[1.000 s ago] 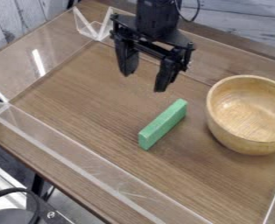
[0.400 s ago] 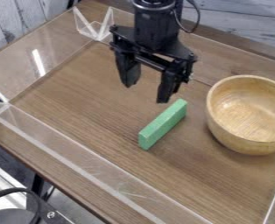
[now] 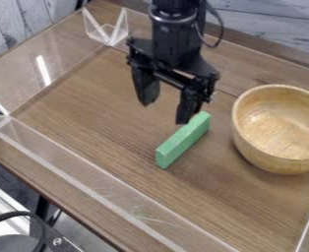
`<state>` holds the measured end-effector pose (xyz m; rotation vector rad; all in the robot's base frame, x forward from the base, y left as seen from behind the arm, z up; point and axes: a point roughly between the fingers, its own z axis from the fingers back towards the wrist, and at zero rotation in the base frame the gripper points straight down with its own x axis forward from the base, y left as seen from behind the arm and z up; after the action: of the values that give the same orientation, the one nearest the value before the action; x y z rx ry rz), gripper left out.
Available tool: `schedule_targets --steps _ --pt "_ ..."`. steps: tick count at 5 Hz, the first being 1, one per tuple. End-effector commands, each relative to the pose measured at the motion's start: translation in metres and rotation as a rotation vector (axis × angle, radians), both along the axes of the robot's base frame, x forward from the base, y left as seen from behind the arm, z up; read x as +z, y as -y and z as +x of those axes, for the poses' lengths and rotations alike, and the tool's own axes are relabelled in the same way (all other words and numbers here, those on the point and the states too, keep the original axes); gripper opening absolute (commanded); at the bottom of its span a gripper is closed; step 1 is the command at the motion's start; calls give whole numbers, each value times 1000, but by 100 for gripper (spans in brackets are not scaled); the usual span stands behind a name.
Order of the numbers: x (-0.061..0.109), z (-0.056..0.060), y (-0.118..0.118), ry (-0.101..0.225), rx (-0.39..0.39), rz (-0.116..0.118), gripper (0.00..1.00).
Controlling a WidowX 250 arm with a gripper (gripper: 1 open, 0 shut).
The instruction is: Remove the green block from inside the brown bowl and put it on the table
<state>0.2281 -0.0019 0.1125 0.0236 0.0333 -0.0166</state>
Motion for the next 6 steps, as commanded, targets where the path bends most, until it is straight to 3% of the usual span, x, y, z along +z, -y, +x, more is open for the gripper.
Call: schedule_targets --steps 1,3,5,6 --pt "-2 3 -3 53 15 -34 100" --pt "-23 -2 -9 101 33 -99 100" --pt "-22 19 -9 74 14 -122 100" --pt "-15 18 -6 46 28 -110 100"
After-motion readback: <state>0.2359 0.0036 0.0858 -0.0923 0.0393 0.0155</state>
